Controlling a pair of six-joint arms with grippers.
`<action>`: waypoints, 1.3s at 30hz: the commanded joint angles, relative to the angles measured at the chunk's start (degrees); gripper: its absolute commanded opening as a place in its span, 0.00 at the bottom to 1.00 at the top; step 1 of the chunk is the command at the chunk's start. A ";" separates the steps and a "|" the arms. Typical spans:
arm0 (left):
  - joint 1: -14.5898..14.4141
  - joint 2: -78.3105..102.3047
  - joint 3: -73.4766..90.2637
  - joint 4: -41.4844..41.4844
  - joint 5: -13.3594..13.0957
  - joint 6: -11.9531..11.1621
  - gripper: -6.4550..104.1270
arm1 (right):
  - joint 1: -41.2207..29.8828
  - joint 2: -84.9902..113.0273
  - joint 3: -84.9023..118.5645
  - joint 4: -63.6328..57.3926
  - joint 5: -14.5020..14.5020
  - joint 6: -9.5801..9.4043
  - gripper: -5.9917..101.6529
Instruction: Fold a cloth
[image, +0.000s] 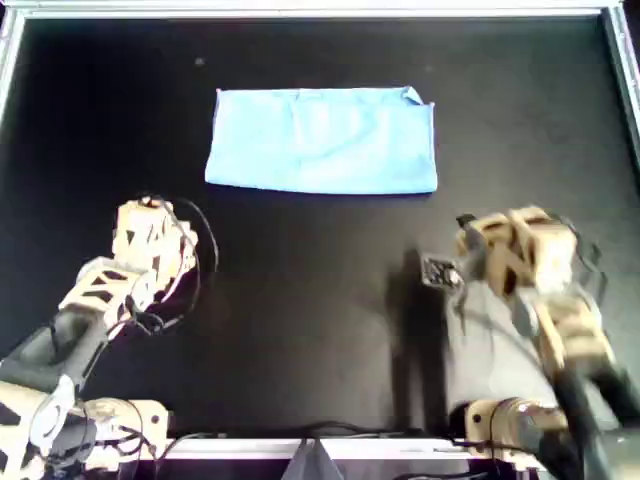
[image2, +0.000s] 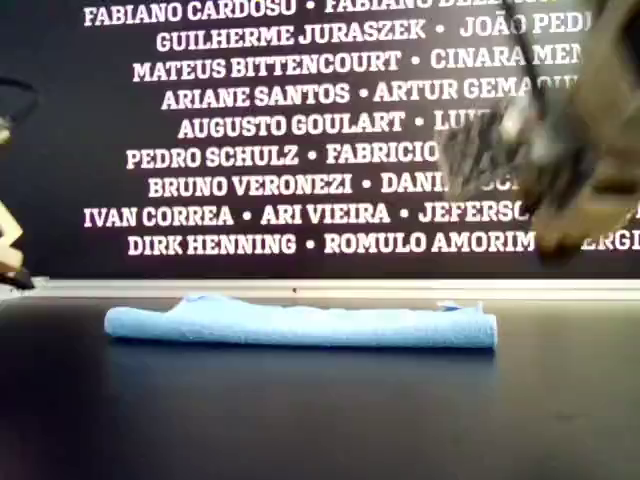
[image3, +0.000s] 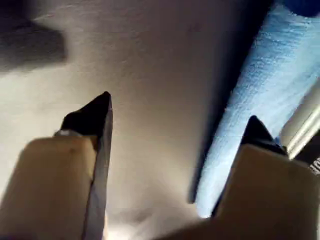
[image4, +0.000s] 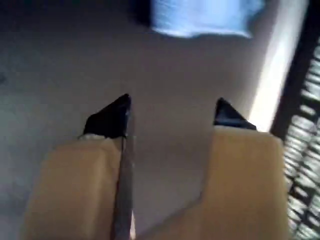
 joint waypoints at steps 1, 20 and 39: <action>-1.32 -0.09 -5.01 -1.49 -0.09 0.35 0.89 | -0.09 -12.57 -12.48 -2.20 -0.53 0.09 0.74; -1.23 -23.91 -25.58 -1.49 -0.09 0.53 0.89 | 3.34 -41.13 -41.48 -1.58 0.44 0.00 0.74; -1.23 -38.50 -43.15 -1.49 -0.18 0.53 0.89 | 3.34 -46.49 -49.83 2.11 0.62 0.09 0.74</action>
